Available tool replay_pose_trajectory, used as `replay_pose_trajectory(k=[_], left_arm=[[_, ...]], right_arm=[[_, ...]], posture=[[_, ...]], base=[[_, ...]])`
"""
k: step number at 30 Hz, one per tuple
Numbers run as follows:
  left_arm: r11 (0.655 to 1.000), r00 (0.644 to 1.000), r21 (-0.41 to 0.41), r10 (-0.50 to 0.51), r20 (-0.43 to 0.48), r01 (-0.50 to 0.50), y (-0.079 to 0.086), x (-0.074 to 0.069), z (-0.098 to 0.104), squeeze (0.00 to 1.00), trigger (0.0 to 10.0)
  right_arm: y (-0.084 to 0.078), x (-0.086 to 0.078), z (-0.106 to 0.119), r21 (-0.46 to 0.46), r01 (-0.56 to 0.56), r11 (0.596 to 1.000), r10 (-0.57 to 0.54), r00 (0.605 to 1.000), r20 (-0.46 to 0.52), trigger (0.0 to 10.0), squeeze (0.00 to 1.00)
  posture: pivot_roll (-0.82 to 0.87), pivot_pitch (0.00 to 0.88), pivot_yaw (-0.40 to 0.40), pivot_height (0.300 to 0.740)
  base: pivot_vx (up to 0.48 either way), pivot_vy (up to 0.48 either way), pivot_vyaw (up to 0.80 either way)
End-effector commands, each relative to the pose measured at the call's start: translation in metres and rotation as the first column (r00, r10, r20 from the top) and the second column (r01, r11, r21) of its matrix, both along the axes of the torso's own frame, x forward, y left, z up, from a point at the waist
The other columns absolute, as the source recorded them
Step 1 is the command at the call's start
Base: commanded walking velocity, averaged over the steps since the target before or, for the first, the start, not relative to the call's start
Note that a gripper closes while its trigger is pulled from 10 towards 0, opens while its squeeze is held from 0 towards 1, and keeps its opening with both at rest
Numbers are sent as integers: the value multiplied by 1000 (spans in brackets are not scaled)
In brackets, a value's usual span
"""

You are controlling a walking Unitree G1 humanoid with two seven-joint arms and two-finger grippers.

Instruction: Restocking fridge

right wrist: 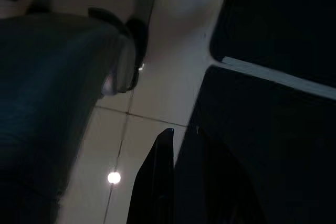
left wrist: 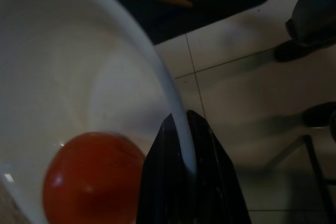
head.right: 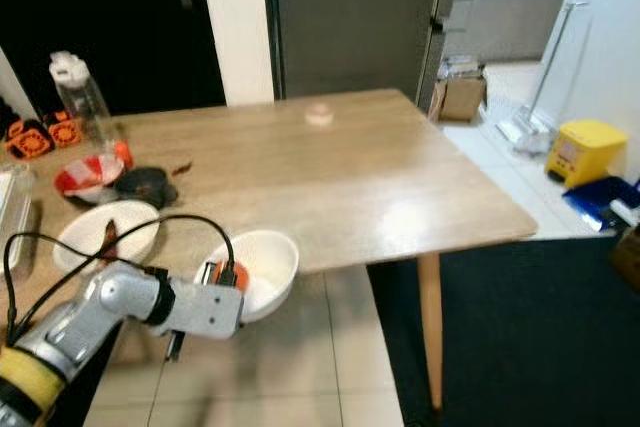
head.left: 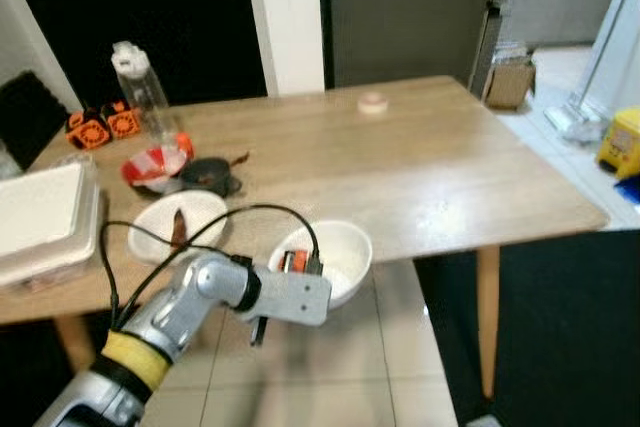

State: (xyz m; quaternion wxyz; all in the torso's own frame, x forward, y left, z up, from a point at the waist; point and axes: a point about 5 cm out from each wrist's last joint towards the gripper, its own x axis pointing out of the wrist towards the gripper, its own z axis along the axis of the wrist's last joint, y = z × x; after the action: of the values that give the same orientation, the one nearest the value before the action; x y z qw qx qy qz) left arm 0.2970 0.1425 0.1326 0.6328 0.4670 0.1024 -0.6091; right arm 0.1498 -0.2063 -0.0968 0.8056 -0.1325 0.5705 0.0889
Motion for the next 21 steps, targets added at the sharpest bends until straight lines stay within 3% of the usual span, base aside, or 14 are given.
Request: replay_pose_trajectory(k=[1,9,17,21], left_arm=[[1000,1000,16,15,-19,-14,7,-1,-2,0,10000],[999,999,18,33,-3,-33,6,0,-5,0,10000],[994,995,53,91,30,-92,10,6,-16,0,10000],[986,986,57,153,70,-157,10,8,-36,0,10000]], right_arm=[[-1,1,0,-6,-10,1000,10,1000,2,10000,0],[-1,1,1,-6,-12,1000,12,1000,2,10000,0],[-1,1,1,-5,-12,1000,12,1000,1,10000,0],[-1,1,1,-5,-15,1000,15,1000,0,10000,0]], posture=[[-87,0,50,740],[-85,0,51,740],[-85,0,51,740],[-85,0,51,740]], base=[[-315,0,0],[-308,0,0],[0,0,0],[0,0,0]])
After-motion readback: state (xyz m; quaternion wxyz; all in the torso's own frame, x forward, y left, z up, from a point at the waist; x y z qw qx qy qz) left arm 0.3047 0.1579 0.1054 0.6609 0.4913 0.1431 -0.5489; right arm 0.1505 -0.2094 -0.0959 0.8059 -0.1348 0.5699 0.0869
